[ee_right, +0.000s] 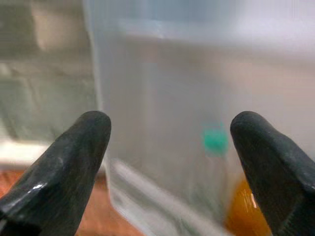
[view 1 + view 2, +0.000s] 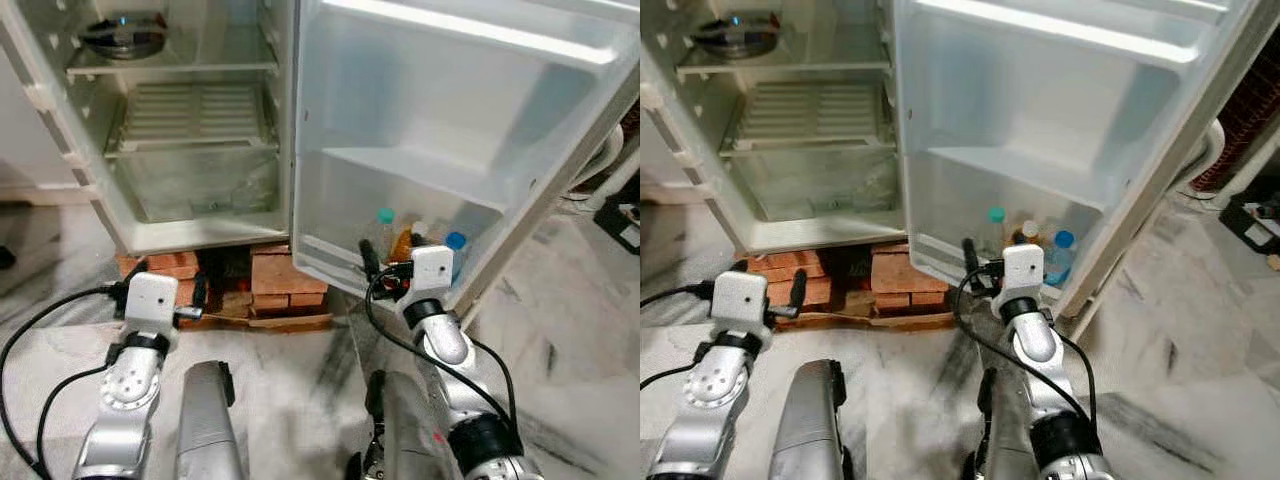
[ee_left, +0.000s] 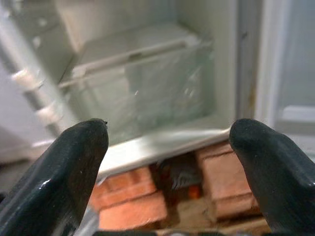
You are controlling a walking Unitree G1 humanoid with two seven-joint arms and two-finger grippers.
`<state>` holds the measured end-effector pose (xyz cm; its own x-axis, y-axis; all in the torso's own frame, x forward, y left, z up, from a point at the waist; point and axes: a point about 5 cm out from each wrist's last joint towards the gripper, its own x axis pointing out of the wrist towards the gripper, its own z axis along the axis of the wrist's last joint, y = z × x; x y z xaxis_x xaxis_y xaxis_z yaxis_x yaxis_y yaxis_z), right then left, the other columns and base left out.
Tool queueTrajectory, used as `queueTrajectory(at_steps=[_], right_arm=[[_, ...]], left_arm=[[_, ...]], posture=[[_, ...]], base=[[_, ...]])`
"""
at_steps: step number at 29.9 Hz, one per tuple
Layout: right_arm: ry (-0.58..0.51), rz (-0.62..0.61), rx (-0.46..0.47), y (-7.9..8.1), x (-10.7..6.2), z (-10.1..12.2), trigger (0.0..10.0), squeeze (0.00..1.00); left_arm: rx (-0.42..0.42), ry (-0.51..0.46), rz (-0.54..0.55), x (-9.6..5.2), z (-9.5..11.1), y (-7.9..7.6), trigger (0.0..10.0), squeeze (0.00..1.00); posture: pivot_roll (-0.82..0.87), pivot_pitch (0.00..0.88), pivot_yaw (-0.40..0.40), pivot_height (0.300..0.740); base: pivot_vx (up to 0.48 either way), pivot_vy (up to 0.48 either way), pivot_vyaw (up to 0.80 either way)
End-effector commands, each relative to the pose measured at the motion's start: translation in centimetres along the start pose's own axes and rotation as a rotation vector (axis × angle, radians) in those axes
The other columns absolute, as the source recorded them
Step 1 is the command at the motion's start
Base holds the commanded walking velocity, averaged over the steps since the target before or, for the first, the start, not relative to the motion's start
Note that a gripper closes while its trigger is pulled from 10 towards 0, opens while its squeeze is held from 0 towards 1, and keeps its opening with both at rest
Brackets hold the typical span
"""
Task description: Restocking fridge
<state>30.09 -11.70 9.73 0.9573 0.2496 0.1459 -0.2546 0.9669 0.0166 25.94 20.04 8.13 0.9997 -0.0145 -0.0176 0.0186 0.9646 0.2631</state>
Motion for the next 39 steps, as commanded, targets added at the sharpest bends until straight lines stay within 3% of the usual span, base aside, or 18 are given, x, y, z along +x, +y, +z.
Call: queueTrajectory(at_steps=[1, 10, 22, 39], right_arm=[[-0.025, -0.026, -0.002, -1.0, 0.2, 1.3, 10.0, 0.0], [-0.042, -0.105, -0.021, -3.2, 0.7, 3.1, 10.0, 0.0], [0.013, -0.145, -0.026, -3.1, 0.5, 2.3, 10.0, 0.0], [0.1, -0.152, 0.008, -3.1, -0.6, 0.7, 10.0, 0.0]], left_arm=[[-0.009, -0.004, -0.024, 0.3, -0.1, -0.4, 10.0, 0.0], [-0.023, 0.017, -0.025, -0.1, -0.7, -0.2, 10.0, 0.0], [-0.008, 0.025, -0.013, 0.5, -0.8, -0.4, 10.0, 0.0], [-0.016, 0.032, -0.039, 0.5, -1.0, -1.7, 10.0, 0.0]], posture=[[0.07, 0.0, -0.067, 0.566], [0.07, 0.0, -0.06, 0.621], [0.07, 0.0, -0.055, 0.696], [0.07, 0.0, -0.067, 0.74]], base=[[0.0, 0.0, 0.0], [0.0, 0.0, 0.0], [0.0, 0.0, 0.0], [0.0, 0.0, 0.0]])
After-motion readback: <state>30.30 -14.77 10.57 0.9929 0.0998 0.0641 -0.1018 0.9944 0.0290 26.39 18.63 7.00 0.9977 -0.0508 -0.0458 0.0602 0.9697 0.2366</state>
